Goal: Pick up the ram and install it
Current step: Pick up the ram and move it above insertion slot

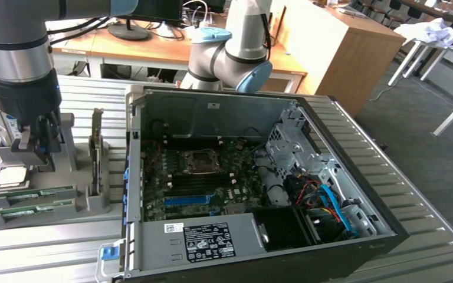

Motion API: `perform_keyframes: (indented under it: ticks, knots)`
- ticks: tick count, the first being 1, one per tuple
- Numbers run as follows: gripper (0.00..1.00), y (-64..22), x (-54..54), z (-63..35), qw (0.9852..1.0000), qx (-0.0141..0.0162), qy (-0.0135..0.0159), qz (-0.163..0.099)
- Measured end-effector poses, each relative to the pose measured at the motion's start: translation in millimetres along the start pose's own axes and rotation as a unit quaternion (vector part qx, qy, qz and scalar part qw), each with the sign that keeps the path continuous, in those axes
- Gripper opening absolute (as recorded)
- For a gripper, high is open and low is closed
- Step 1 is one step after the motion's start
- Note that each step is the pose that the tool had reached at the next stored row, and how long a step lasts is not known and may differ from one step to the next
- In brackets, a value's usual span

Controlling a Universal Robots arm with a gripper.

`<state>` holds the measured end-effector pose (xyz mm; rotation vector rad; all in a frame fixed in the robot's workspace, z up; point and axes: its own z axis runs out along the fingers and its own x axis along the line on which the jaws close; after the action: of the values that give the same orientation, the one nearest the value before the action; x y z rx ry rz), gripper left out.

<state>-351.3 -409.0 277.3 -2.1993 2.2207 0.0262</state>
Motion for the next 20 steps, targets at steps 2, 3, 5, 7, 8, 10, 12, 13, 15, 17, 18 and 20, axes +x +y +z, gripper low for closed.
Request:
perform_keyframes:
  ticks: [2, 3, 5, 7, 8, 10, 12, 13, 15, 17, 18, 20]
  knots:
    - [0.50, 0.1, 0.0, 0.5, 1.0000, 0.0000, 0.0000, 0.000]
    - [0.50, 0.2, 0.0, 0.7, 1.0000, 0.0000, 0.0000, 0.000]
    - [0.50, 0.4, 0.0, 1.5, 1.0000, 0.0000, 0.0000, 0.000]
    - [0.50, 0.5, 0.1, 2.0, 1.0000, 0.0000, 0.0000, 0.000]
    - [0.50, 0.6, 0.1, 2.3, 1.0000, 0.0000, 0.0000, 0.000]
    - [0.50, 0.7, 0.1, 2.8, 1.0000, 0.0000, 0.0000, 0.000]
    - [0.50, 0.9, 0.1, 3.3, 1.0000, 0.0000, 0.0000, 0.000]
    - [0.50, 1.0, 0.1, 3.6, 1.0000, 0.0000, 0.0000, 0.000]
    - [0.50, 1.1, 0.2, 4.0, 1.0000, 0.0000, 0.0000, 0.000]
    - [0.50, 1.3, 0.2, 4.6, 1.0000, 0.0000, 0.0000, 0.000]
    - [0.50, 1.4, 0.2, 4.8, 1.0000, 0.0000, 0.0000, 0.000]
    - [0.50, 1.6, 0.3, 5.3, 1.0000, 0.0000, 0.0000, 0.000]
